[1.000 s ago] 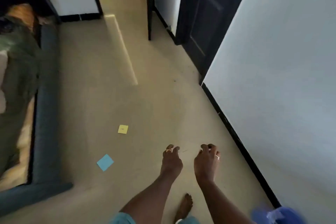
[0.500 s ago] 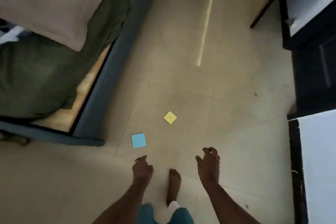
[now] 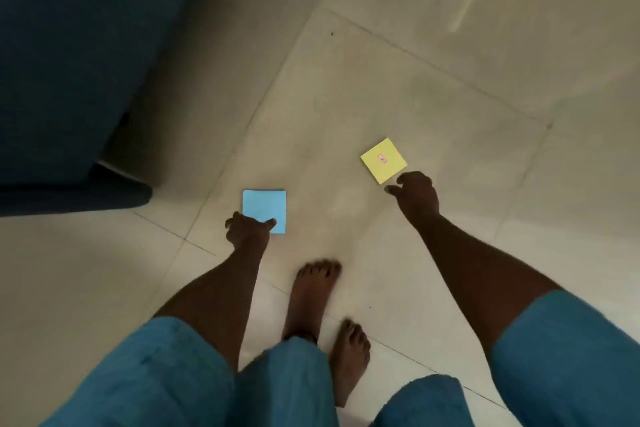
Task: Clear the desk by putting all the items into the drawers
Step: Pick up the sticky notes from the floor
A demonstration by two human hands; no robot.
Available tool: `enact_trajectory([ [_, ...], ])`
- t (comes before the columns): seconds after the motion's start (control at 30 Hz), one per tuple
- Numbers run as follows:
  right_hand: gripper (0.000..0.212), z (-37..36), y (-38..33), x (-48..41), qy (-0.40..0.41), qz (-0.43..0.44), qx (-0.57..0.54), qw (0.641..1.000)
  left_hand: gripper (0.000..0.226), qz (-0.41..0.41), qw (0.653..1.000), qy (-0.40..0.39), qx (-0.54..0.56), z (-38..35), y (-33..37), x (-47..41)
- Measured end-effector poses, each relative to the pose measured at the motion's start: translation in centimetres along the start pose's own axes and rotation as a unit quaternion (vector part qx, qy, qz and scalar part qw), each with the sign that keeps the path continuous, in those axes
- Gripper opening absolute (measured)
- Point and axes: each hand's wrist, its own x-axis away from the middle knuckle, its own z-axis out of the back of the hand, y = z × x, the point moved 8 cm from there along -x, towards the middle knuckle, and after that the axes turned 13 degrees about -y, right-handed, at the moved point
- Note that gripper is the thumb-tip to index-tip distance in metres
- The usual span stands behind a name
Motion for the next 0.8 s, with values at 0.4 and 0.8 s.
enact_trajectory([
  [0.4,0.087,-1.1,1.2,-8.6,0.052,-0.103,-0.069,0.991,0.09,0.018,0.997,0.039,0.065,-1.0,-1.2,-6.2],
  [0.8,0.022,-1.2,7.4,9.8,0.067,-0.119,-0.55,0.824,0.036,-0.096,0.993,0.004,0.064,-0.3,3.7,9.3],
])
